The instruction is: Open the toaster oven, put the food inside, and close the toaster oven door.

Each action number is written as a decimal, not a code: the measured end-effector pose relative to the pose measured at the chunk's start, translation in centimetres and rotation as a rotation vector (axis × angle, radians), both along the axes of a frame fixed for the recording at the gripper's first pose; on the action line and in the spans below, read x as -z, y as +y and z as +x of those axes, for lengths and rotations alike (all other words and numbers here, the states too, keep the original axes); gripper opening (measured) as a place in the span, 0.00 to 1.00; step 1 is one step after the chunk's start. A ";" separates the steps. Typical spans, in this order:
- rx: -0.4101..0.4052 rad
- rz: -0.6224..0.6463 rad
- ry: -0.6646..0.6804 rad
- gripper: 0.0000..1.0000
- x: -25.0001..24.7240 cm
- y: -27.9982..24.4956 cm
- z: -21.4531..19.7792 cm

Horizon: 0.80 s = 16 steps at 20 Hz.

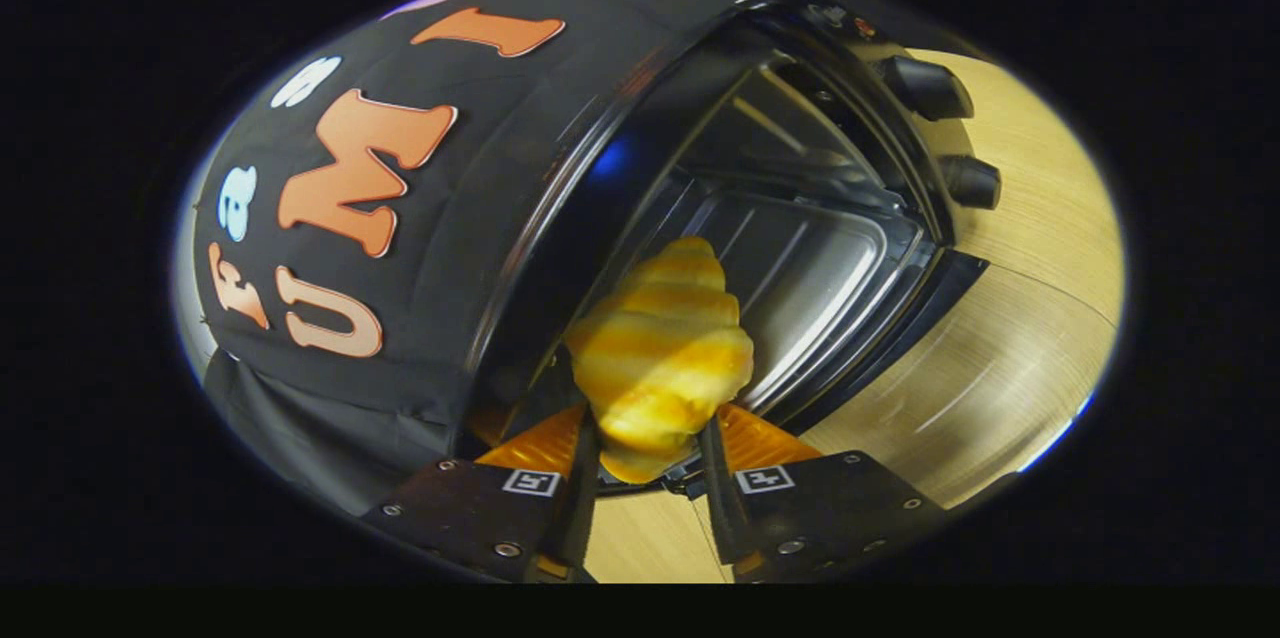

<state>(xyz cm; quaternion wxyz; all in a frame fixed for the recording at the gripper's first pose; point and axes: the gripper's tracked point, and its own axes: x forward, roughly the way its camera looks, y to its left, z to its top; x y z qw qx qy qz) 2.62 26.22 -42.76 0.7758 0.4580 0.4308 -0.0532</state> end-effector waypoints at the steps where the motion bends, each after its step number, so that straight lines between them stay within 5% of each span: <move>1: -0.017 -0.022 -0.022 0.51 -0.3 0.2 -0.2; 11: -0.045 -0.094 -0.092 0.79 -2.7 -0.5 -1.6; 16: 0.016 -0.020 -0.160 0.81 -6.0 -1.1 -3.5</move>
